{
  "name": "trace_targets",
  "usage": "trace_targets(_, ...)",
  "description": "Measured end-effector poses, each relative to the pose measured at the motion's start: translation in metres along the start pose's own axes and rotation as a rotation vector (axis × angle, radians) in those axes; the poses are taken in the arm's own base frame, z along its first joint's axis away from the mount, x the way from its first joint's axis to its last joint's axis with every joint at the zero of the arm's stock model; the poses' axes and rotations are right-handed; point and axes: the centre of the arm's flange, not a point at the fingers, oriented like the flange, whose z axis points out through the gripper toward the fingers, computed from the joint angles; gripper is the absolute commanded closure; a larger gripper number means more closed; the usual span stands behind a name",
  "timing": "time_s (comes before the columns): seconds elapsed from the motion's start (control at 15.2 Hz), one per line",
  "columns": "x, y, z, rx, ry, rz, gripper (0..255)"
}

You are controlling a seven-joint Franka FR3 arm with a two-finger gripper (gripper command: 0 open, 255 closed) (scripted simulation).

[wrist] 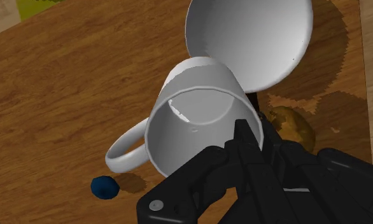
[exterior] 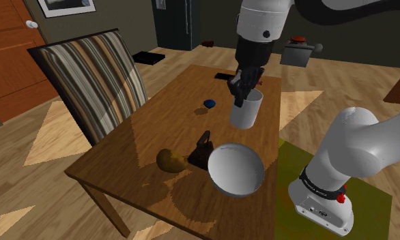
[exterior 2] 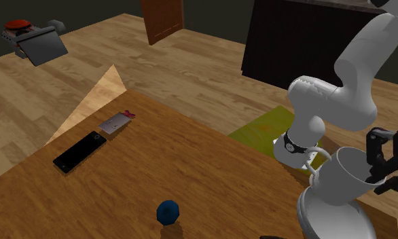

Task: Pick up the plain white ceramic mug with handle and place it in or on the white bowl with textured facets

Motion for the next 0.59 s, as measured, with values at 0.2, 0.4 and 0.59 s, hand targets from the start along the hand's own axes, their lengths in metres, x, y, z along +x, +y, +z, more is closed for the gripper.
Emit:
trace_targets(0.2, -0.020, -0.033, -0.002, 0.000, 0.000, 0.000, 255)
trace_targets(0.4, -0.023, -0.039, 0.008, 0.000, 0.000, 0.001, 255)
trace_targets(0.59, -0.024, -0.041, 0.024, 0.000, -0.001, 0.001, 255)
